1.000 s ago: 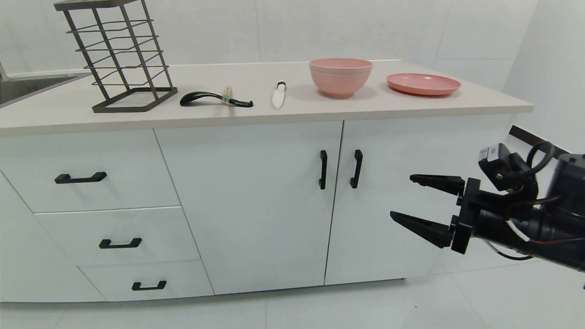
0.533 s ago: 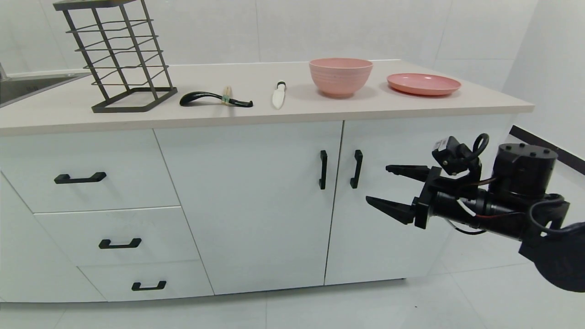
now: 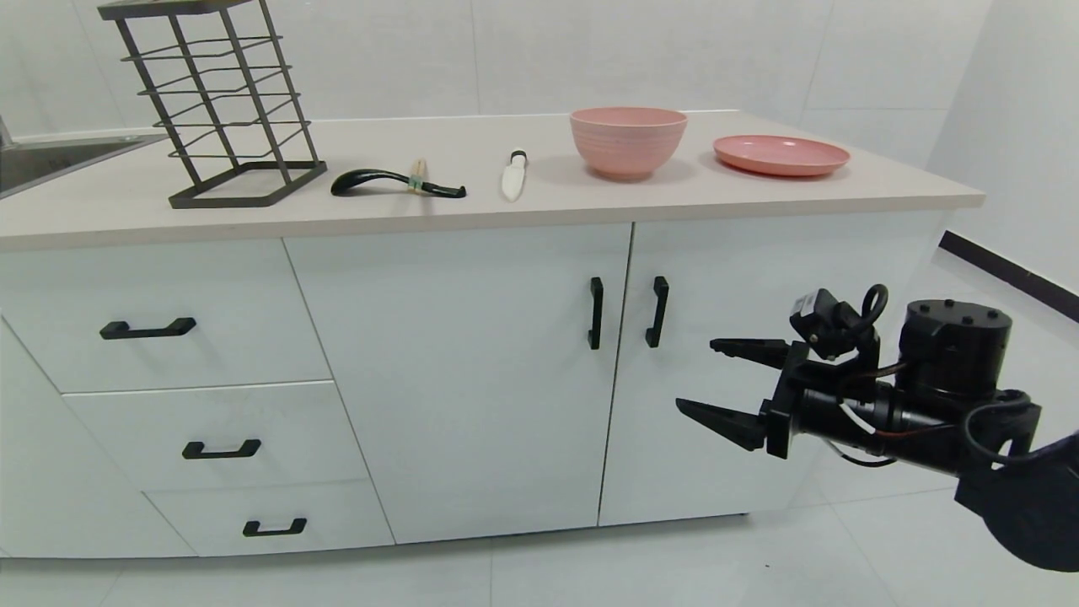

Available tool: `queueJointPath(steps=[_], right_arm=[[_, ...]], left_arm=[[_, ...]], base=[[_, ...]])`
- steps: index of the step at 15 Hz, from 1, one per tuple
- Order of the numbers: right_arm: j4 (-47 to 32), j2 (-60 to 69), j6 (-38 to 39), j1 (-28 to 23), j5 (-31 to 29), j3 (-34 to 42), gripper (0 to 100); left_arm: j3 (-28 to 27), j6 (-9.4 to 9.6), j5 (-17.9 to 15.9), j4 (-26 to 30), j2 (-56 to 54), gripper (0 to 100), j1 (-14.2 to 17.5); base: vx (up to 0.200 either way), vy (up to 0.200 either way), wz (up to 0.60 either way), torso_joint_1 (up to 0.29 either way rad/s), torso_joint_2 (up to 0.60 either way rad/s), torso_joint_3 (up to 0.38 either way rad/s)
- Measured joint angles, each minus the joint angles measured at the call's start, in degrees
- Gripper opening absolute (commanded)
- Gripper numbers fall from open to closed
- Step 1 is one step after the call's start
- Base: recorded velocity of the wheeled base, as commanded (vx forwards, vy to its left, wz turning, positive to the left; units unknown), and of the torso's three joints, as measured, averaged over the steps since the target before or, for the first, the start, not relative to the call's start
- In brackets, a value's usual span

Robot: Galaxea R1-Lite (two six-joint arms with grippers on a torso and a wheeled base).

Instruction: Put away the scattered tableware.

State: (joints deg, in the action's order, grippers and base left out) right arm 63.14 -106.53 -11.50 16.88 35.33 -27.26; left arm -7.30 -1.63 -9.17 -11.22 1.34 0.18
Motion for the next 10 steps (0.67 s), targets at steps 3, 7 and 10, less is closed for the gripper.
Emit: queueJointPath(steps=[3,7,10], right_arm=[[0.39,0.5,-0.1,0.06,1.07,1.02,100],[1.84,2.62,-0.07,0.0,2.24,3.51,100],[4.39,5.11,-0.1,-0.29,2.35,7.2,100]], left_arm=[[-4.11,-0.06,-3.06,-0.16,4.85,100,-1.66],[-11.0,0.09,-11.13,-0.28,14.81,100,-3.71],[-14.03,3.07,-23.15,-0.55,23.04,100,-3.95]], base=[[0.0,0.0,0.0,0.0,0.0,0.0],[0.0,0.0,0.0,0.0,0.0,0.0],[0.0,0.0,0.0,0.0,0.0,0.0]])
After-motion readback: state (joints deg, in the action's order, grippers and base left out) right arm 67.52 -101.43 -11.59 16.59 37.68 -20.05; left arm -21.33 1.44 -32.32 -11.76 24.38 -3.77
